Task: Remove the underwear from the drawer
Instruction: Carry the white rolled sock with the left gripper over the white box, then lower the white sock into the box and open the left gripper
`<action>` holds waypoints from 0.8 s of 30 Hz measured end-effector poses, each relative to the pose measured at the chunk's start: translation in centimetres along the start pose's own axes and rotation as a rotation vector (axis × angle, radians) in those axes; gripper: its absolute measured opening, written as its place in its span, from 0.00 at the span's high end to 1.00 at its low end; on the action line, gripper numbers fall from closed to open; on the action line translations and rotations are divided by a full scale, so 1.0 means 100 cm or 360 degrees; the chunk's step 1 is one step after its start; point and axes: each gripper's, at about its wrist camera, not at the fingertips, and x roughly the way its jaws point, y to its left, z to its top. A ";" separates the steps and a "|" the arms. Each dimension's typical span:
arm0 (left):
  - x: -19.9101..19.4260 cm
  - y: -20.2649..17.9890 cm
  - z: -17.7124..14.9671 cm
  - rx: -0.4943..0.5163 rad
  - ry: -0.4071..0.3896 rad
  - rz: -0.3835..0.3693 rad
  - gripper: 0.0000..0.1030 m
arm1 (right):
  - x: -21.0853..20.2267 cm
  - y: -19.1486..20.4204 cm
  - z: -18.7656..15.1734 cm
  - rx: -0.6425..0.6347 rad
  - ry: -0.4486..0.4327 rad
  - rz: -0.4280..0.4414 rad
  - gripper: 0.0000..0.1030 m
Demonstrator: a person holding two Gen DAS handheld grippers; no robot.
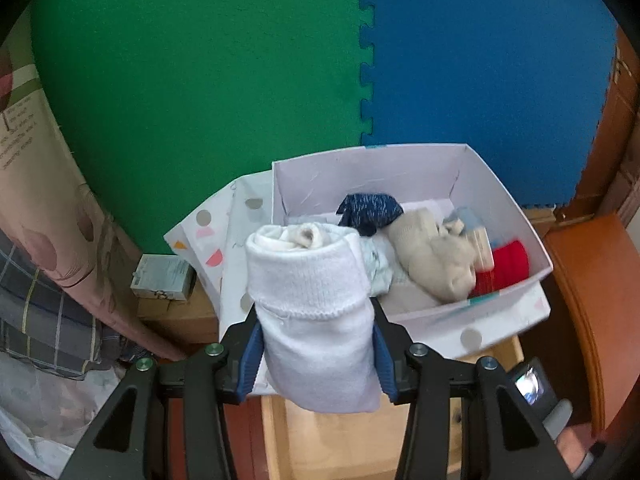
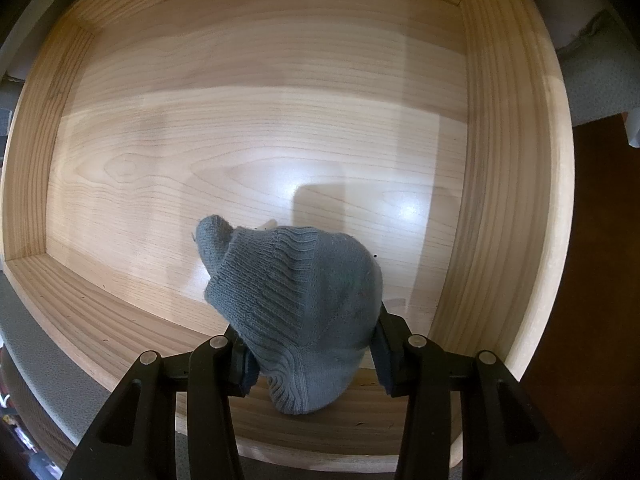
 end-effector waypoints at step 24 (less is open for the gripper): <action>0.085 -0.007 0.041 -0.0057 0.0097 0.0035 0.53 | 0.004 -0.004 -0.001 0.0011 -0.0002 0.0024 0.60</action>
